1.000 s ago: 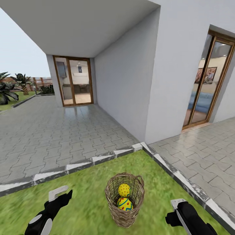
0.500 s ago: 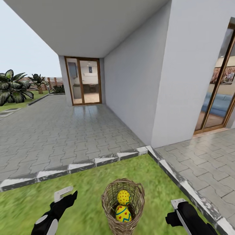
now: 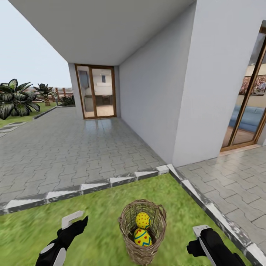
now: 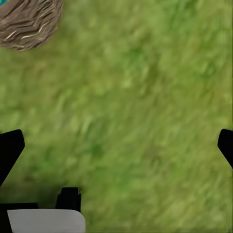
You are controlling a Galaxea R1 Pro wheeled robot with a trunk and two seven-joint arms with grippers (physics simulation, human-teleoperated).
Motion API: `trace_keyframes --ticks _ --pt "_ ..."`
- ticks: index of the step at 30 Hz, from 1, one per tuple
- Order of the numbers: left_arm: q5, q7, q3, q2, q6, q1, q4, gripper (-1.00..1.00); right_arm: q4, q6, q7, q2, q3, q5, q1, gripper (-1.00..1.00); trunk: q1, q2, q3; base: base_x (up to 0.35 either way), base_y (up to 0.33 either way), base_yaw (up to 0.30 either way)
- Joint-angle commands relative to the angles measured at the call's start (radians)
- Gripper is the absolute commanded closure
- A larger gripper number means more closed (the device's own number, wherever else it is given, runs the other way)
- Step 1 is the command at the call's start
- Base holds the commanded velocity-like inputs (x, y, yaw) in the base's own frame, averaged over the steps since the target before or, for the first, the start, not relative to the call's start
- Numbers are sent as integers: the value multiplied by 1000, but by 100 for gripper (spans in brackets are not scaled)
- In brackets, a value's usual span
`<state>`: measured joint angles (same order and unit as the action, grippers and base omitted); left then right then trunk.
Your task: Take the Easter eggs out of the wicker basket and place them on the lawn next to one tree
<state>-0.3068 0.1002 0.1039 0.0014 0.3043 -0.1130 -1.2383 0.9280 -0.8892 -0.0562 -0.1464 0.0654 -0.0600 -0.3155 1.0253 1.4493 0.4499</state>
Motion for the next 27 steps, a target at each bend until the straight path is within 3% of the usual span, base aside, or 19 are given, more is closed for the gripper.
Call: trace_keyframes --ticks 1,16,22,27 --pt "-11 6 -1 0 5 0 -1 -100 2 -5 -6 -1 2 -7 0 -100 0 1 1 -186 245 140" --pt "-11 6 2 2 4 -1 0 -100 -1 -5 -4 1 2 -7 0 -100 0 1 1 -180 268 265" --pt "-11 6 2 0 4 -1 0 -100 -3 -5 -4 1 3 -7 -1 -100 0 1 1 32 105 289" --pt "-10 6 2 0 4 -1 0 -100 -3 -5 -4 1 4 -7 -1 -100 0 1 1 268 10 289"
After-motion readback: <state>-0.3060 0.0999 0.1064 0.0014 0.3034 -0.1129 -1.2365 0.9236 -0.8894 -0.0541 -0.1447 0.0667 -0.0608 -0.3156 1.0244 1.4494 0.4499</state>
